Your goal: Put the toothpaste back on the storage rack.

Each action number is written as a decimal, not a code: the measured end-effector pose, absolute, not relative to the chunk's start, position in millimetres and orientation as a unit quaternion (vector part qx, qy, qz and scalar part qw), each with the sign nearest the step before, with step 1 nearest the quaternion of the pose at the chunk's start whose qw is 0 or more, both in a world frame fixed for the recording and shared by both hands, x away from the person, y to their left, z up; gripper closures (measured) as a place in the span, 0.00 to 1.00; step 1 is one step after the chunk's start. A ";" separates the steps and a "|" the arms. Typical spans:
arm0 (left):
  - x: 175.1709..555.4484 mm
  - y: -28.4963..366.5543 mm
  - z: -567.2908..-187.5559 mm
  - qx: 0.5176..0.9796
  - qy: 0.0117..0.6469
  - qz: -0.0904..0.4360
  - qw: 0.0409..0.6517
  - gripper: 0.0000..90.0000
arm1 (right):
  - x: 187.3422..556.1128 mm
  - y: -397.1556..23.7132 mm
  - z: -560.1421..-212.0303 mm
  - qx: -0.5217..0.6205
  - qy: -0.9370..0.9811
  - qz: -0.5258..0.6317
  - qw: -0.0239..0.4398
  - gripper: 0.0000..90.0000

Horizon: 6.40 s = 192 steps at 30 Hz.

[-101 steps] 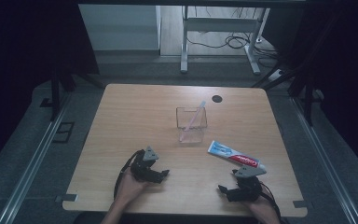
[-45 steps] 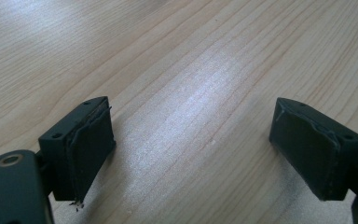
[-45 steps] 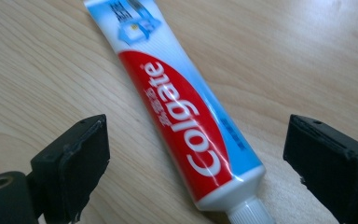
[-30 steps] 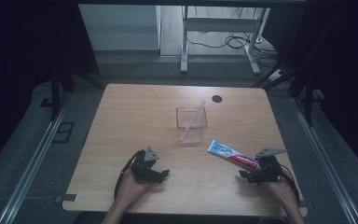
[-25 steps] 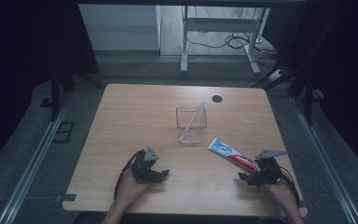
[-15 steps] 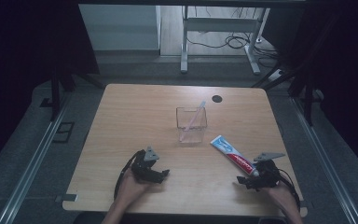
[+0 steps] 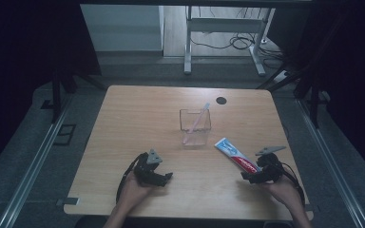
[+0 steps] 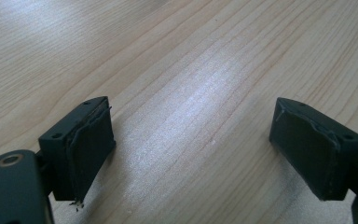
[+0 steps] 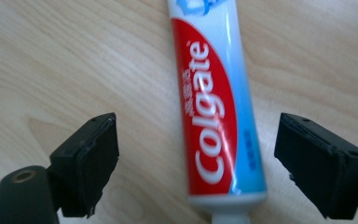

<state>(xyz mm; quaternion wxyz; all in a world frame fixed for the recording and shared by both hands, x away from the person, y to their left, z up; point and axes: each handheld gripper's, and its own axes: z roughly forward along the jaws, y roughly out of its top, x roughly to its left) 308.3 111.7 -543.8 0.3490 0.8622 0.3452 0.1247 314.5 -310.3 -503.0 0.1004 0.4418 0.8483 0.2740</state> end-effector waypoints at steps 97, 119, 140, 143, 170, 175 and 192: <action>308.5 112.0 -543.5 0.863 0.344 0.125 0.348 0.15 | 363.0 -274.7 -435.4 0.414 0.854 0.296 0.110 0.80; 308.5 111.8 -543.6 0.862 0.345 0.126 0.349 0.15 | 369.0 -258.6 -405.4 0.396 0.845 0.335 0.130 0.80; 308.5 111.8 -543.7 0.862 0.345 0.126 0.349 0.15 | 387.6 -224.2 -380.6 0.370 0.842 0.368 0.140 0.80; 308.5 111.8 -543.6 0.863 0.345 0.126 0.348 0.15 | 392.4 -217.5 -379.6 0.363 0.843 0.373 0.137 0.80; 308.6 111.9 -543.6 0.863 0.344 0.126 0.348 0.15 | 435.5 -182.4 -377.4 0.347 0.835 0.410 0.122 0.80; 308.6 111.9 -543.6 0.863 0.344 0.126 0.348 0.15 | 442.2 -176.8 -377.0 0.346 0.832 0.416 0.120 0.80; 308.6 111.9 -543.7 0.863 0.344 0.126 0.349 0.15 | 458.5 -149.8 -377.7 0.339 0.828 0.426 0.132 0.80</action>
